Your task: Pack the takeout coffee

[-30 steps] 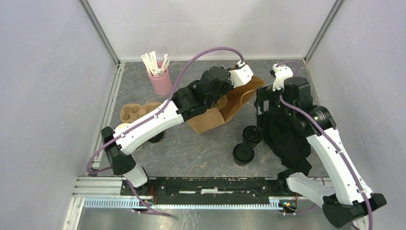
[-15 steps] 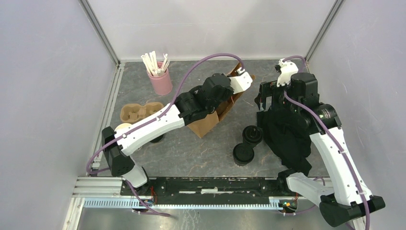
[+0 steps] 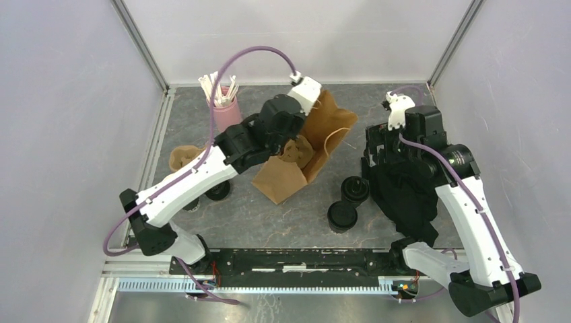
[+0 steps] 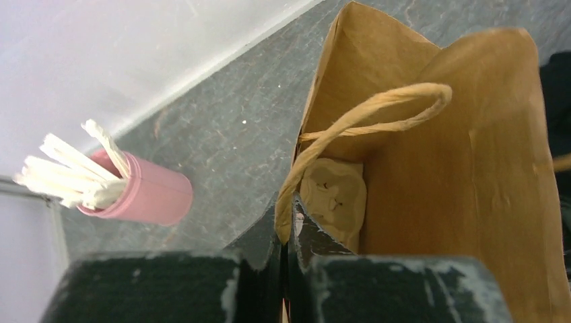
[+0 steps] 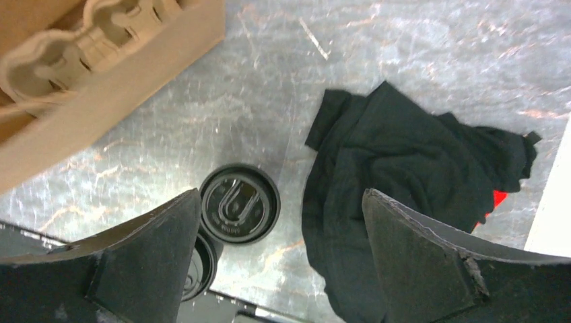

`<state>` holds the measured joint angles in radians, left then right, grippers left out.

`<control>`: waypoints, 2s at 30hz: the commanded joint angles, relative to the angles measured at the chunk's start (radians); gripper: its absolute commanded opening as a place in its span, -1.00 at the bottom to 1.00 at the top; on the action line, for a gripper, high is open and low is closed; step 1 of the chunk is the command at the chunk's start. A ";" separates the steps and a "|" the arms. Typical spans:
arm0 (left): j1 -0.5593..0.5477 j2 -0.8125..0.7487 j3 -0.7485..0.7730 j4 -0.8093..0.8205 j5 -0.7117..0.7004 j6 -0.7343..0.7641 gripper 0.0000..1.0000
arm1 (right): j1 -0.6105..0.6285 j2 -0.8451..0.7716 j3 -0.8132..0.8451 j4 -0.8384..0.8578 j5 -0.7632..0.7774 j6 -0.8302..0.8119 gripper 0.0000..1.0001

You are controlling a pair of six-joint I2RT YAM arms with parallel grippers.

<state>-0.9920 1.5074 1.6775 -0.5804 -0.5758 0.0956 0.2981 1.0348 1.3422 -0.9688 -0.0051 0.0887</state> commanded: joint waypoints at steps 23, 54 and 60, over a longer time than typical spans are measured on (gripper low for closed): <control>0.235 -0.081 0.008 -0.212 0.332 -0.402 -0.91 | 0.251 0.120 -0.263 -0.068 0.010 0.152 0.88; 0.240 -0.116 -0.027 -0.245 0.428 -0.398 -0.92 | 0.313 0.191 -0.308 0.017 0.172 0.233 0.66; 0.241 -0.111 -0.027 -0.248 0.435 -0.401 -0.94 | 0.313 0.197 -0.308 0.016 0.197 0.223 0.62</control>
<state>-0.7563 1.4124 1.6413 -0.8314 -0.1696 -0.2768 0.6086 1.2240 1.0489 -0.9726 0.1577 0.3019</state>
